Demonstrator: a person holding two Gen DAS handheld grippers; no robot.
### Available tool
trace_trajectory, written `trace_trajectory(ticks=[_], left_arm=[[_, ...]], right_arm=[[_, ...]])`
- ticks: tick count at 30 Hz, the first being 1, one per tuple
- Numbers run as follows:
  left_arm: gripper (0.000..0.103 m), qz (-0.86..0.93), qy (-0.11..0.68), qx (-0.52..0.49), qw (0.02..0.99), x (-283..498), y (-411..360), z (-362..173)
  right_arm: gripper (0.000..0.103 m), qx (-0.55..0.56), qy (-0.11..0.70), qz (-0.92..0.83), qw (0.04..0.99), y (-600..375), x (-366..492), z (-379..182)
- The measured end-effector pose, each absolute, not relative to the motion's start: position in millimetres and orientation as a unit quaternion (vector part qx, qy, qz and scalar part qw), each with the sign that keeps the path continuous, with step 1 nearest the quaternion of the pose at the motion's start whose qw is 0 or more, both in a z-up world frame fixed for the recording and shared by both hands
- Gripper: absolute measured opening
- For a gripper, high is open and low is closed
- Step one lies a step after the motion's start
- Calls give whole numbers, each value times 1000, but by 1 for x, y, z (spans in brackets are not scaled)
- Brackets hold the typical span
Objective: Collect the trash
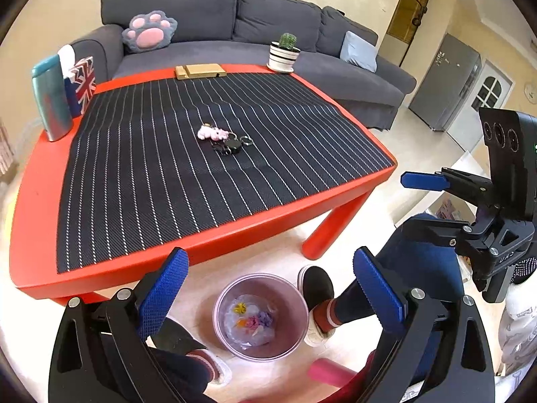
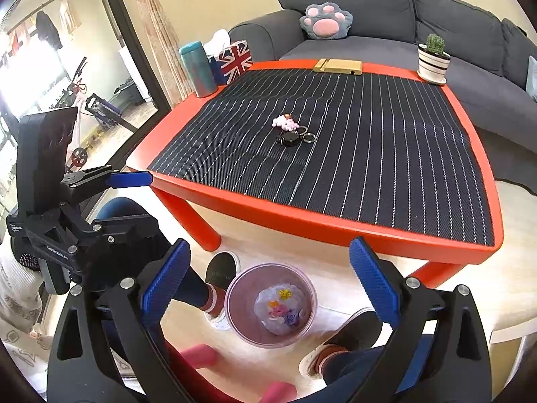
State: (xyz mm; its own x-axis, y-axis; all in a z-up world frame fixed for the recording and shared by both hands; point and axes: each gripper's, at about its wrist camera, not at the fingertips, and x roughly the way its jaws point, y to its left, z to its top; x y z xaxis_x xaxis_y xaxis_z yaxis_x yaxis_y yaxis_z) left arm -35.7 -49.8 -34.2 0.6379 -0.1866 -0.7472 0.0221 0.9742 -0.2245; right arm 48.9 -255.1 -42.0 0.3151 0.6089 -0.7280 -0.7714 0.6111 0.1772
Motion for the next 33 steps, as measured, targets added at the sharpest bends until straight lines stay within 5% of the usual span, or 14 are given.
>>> trace_trajectory(ticks=[33], left_arm=[[95,-11,408,-111,906,38,33,3]], right_arm=[[95,-224,405,459,758,-142,147,-27]])
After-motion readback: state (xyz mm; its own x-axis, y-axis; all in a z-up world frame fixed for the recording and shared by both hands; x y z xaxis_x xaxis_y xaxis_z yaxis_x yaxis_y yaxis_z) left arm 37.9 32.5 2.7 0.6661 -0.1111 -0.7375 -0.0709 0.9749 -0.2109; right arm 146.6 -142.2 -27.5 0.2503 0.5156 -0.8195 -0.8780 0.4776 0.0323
